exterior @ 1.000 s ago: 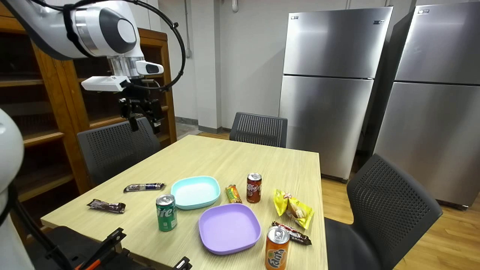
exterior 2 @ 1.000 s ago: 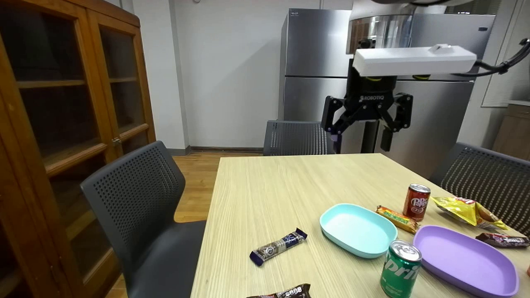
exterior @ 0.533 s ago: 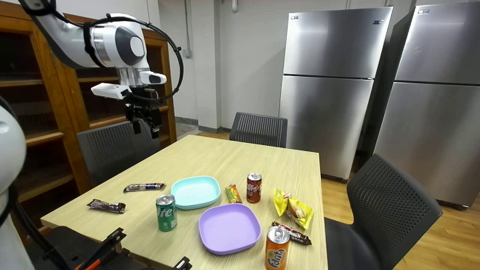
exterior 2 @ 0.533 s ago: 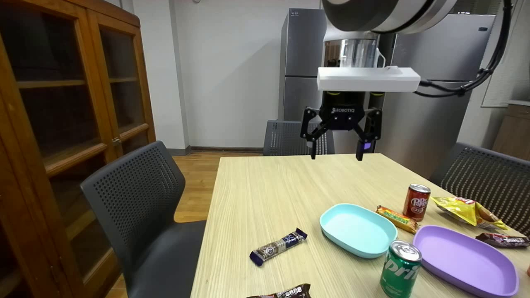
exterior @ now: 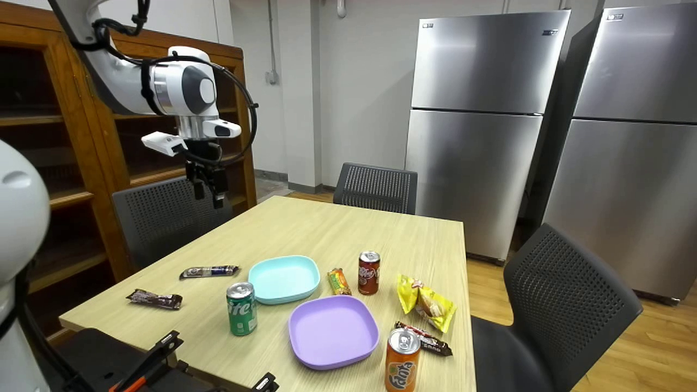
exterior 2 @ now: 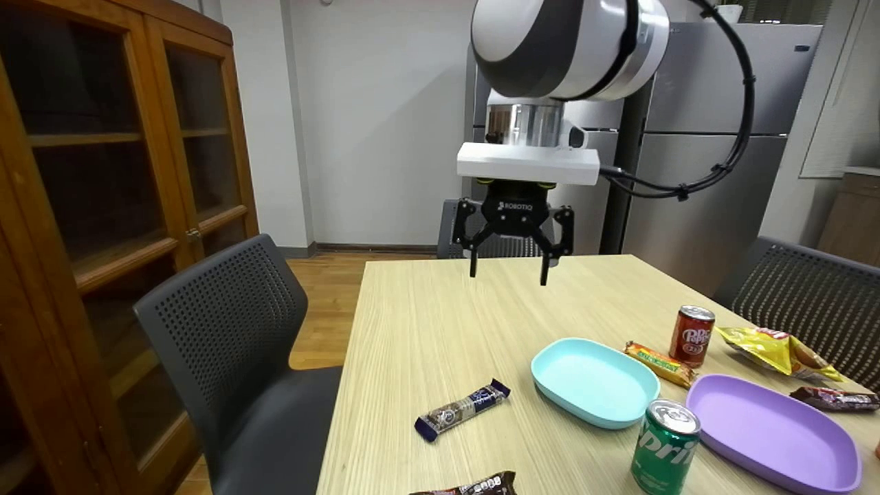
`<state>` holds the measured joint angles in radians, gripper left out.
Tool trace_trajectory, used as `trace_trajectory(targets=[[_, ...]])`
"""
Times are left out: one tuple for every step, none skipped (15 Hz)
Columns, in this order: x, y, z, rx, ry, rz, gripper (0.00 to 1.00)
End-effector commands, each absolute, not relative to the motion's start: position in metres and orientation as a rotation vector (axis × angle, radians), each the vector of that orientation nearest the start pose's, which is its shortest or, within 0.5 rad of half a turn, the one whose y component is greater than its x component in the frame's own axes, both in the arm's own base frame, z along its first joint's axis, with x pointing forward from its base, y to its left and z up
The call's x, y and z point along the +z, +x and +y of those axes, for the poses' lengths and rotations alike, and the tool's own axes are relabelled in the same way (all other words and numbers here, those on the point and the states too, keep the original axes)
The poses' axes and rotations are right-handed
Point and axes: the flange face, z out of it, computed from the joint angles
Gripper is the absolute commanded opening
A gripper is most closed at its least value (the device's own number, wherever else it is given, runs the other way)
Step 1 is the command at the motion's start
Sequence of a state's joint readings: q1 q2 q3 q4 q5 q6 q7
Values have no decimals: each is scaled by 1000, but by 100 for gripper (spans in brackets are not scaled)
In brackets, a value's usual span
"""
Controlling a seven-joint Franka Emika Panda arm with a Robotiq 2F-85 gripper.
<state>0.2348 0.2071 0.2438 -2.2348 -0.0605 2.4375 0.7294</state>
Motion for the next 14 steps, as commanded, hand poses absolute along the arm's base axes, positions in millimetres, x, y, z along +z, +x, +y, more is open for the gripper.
trace_trajectory(targets=[[260, 504, 274, 48, -3080, 482, 100], [254, 506, 279, 59, -3075, 515, 100], [246, 508, 284, 74, -3070, 550, 100], [238, 510, 288, 87, -3065, 582, 100], [229, 512, 292, 101, -3062, 601, 100], [221, 513, 296, 114, -3058, 617, 100], [212, 514, 300, 128, -3057, 627, 100], [204, 515, 304, 139, -3056, 635, 100], [196, 515, 306, 149, -3056, 639, 100], [189, 516, 308, 159, -3056, 641, 100], [181, 516, 310, 172, -3058, 644, 100], [174, 516, 311, 182, -3059, 647, 100], [167, 516, 311, 191, -3063, 651, 100], [161, 516, 311, 200, -3067, 660, 100]])
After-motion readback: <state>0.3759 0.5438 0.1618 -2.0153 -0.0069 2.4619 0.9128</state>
